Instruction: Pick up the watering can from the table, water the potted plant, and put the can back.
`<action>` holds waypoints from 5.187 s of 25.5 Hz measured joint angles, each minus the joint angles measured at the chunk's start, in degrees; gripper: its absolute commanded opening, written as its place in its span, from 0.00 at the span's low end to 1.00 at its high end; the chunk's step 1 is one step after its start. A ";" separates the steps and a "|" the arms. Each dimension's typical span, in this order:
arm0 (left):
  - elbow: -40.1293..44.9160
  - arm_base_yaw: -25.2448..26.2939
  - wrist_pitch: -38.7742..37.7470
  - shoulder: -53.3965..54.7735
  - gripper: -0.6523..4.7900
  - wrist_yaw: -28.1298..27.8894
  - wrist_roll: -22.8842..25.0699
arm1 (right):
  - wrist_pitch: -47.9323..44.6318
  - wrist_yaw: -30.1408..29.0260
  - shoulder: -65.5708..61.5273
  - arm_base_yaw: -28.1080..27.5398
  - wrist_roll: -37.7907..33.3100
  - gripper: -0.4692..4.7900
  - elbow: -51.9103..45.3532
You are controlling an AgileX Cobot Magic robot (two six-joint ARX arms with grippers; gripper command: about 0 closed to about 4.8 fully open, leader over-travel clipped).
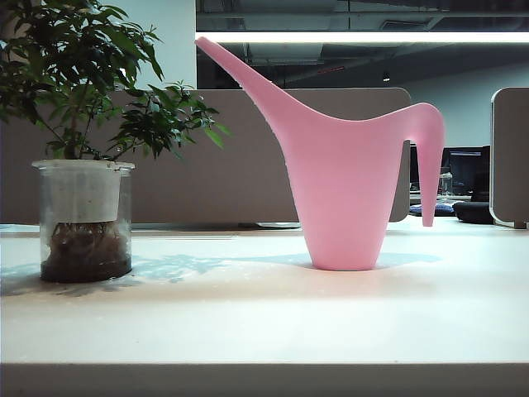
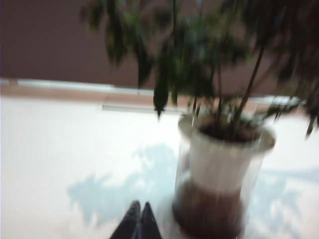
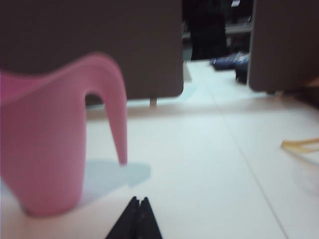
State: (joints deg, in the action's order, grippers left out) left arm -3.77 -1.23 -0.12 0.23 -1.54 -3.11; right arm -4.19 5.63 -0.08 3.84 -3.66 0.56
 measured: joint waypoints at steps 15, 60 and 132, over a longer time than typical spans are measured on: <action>-40.63 -0.24 -9.09 31.04 0.11 11.98 -2.97 | 6.71 8.72 -20.11 -0.07 8.09 0.09 36.15; -57.59 -23.02 -24.13 46.84 0.11 4.13 10.14 | -39.28 -12.90 -94.29 0.24 7.85 0.94 39.76; -58.29 -22.77 -37.51 38.47 0.11 -4.11 8.44 | -26.67 -1.53 -90.62 10.93 45.70 0.38 71.41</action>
State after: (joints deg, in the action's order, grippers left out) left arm -62.06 -24.01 -37.63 38.70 -5.65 5.32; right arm -30.85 4.10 -90.70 14.76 42.04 71.96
